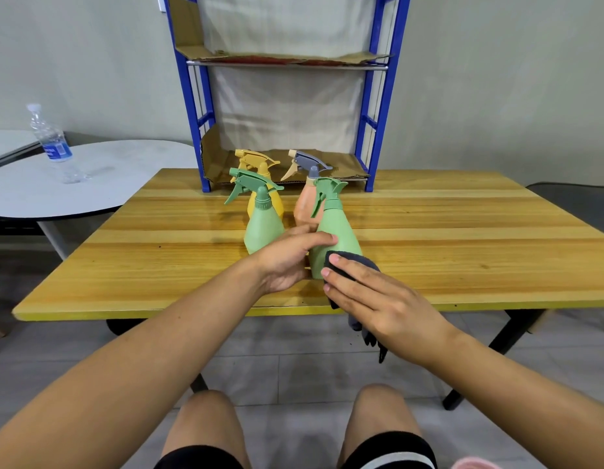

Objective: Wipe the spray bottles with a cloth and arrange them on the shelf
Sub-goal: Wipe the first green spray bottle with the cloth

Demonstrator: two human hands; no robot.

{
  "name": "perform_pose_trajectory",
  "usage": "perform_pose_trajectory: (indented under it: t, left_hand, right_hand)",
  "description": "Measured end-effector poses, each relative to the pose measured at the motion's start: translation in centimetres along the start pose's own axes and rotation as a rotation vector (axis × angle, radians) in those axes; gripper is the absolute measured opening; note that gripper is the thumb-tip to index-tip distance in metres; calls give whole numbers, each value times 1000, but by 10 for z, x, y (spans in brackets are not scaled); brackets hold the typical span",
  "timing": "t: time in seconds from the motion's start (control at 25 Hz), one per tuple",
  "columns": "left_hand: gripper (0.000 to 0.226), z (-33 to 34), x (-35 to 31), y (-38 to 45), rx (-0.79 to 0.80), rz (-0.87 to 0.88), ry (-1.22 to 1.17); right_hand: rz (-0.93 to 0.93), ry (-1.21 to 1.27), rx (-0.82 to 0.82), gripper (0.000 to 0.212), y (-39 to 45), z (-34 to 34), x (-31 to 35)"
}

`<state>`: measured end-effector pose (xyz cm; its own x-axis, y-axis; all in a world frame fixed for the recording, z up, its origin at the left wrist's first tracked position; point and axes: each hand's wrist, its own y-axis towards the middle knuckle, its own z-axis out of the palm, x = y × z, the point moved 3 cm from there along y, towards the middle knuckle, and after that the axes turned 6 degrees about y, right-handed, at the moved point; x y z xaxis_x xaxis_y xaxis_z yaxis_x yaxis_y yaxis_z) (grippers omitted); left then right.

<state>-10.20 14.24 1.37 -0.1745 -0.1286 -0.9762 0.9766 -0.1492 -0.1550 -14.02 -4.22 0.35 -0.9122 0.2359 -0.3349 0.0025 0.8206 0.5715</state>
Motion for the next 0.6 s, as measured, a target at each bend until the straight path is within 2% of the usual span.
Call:
perform_pose_trajectory:
  t: [0.12, 0.24, 0.36, 0.48, 0.6]
  left_hand:
    - [39, 0, 3, 2, -131, -55, 69]
    - [42, 4, 5, 3, -213, -113, -78]
    - [47, 8, 1, 4, -232, -175, -293]
    - [52, 21, -1, 5, -216, -207, -364]
    - [53, 30, -6, 6, -205, -186, -399]
  right_hand:
    - [21, 4, 9, 33, -2, 2, 0]
    - [100, 52, -17, 34, -6, -4, -4]
    - [189, 90, -82, 37, -11, -12, -12]
    - [294, 73, -175, 33, -7, -16, -20]
    - [245, 90, -178, 35, -4, -12, -9]
